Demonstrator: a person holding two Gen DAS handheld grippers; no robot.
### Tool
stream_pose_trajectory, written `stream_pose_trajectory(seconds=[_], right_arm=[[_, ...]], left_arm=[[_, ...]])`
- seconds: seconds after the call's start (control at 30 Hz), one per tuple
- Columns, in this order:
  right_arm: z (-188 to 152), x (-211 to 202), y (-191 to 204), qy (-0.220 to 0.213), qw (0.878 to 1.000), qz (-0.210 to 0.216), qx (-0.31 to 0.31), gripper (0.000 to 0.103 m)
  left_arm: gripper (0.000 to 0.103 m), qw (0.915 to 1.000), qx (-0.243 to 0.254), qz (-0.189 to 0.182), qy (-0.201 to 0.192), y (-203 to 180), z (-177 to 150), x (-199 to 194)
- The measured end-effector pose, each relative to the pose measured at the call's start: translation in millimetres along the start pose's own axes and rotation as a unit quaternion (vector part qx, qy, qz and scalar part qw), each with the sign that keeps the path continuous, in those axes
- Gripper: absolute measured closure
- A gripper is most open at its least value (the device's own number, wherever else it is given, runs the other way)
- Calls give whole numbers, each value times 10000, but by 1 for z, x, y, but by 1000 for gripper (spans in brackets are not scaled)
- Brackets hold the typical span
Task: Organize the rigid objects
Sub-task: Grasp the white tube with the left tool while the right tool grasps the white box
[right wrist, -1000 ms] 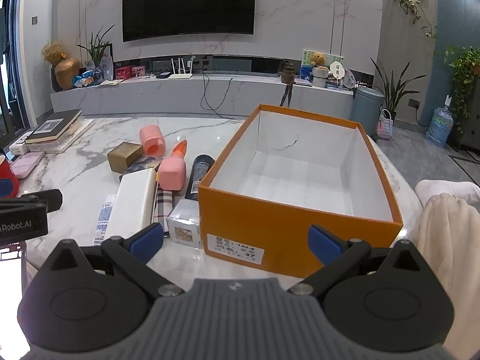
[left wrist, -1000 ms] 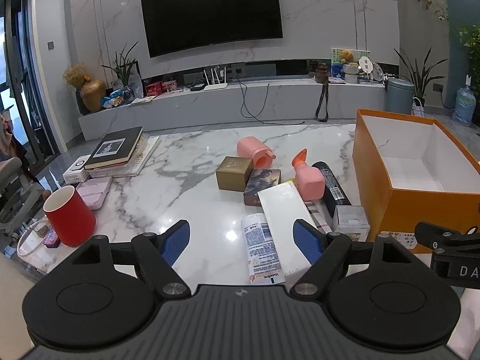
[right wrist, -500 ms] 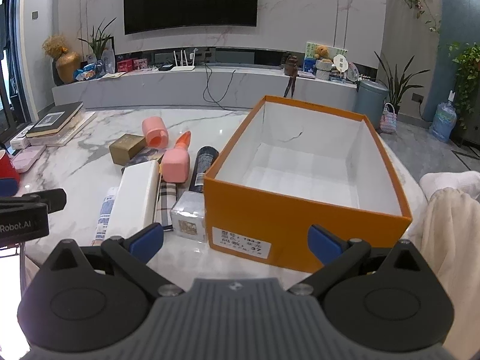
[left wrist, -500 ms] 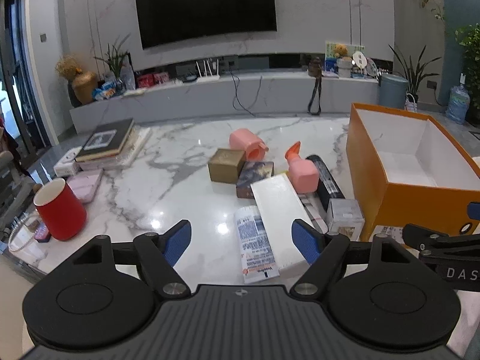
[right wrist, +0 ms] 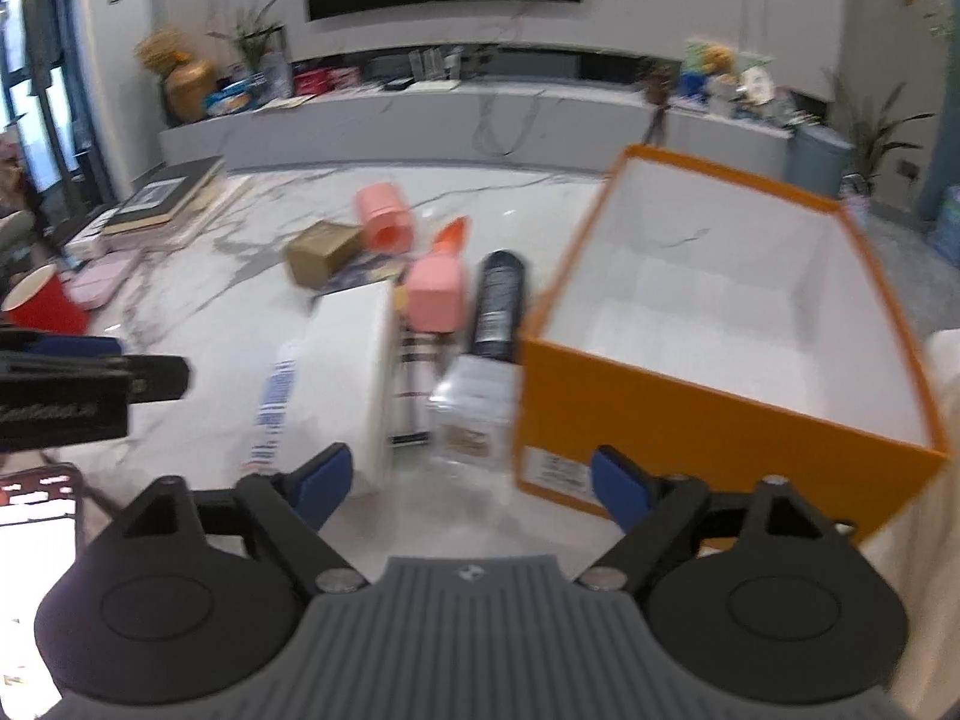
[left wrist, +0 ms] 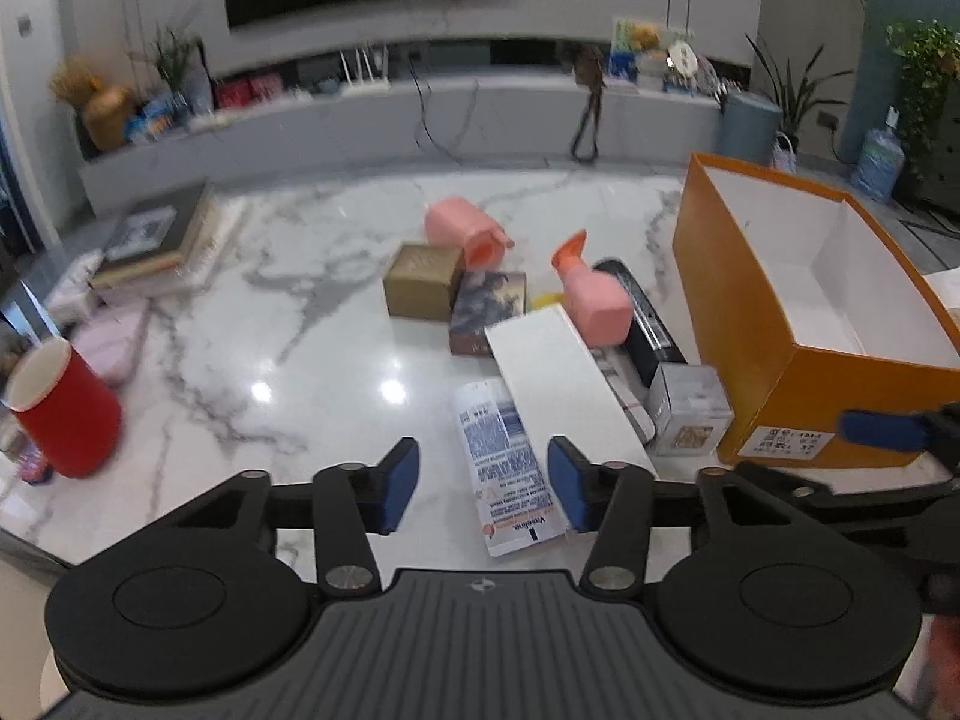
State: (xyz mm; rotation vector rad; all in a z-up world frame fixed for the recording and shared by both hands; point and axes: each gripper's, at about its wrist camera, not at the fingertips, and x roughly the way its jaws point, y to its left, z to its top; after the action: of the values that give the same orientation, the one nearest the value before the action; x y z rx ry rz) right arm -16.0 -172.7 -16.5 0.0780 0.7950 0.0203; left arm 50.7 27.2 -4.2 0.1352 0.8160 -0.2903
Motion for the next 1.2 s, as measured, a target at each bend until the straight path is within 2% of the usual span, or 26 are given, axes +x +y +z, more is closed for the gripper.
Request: stream_pose_trajectory(seconds=[0.07, 0.2, 0.37, 0.47, 0.6, 0.7, 0.77, 0.8, 0.83, 0.97, 1.03, 1.1, 1.2], right_arm=[[4, 10, 4, 134, 9996, 235, 32, 28], [14, 32, 15, 377, 9965, 740, 95, 44], [32, 66, 29, 631, 9939, 884, 172, 53], [42, 86, 34, 789, 9938, 769, 144, 53], [48, 107, 31, 1076, 9901, 854, 295, 52], [49, 118, 30, 1219, 9868, 990, 407, 50], [49, 121, 33, 1164, 9879, 978, 319, 50], [49, 123, 35, 1134, 9885, 976, 239, 50], [50, 124, 36, 1116, 9887, 981, 205, 50], [53, 129, 41, 1056, 9896, 976, 47, 54], [54, 127, 40, 1056, 9890, 1033, 49, 61], [55, 127, 38, 1213, 9845, 1252, 178, 66], [52, 128, 36, 1355, 9793, 1460, 372, 66]], left_arm=[[51, 9995, -67, -205, 221, 7, 5, 9], [59, 9966, -216, -516, 598, 19, 13, 29], [60, 9933, -163, -532, 1017, 28, 26, 60], [60, 9890, -234, -630, 1321, 37, 33, 81], [57, 9807, -488, -856, 1686, 54, 37, 109], [51, 9747, -719, -993, 1870, 63, 38, 124], [49, 9721, -775, -1039, 1953, 65, 38, 131], [42, 9720, -776, -1074, 1940, 65, 38, 133], [41, 9717, -768, -1102, 1944, 65, 39, 134], [35, 9710, -756, -1079, 1994, 68, 41, 139], [35, 9693, -723, -1048, 2101, 70, 42, 142], [38, 9673, -571, -957, 2278, 69, 40, 144], [45, 9709, -279, -688, 2276, 67, 34, 141]])
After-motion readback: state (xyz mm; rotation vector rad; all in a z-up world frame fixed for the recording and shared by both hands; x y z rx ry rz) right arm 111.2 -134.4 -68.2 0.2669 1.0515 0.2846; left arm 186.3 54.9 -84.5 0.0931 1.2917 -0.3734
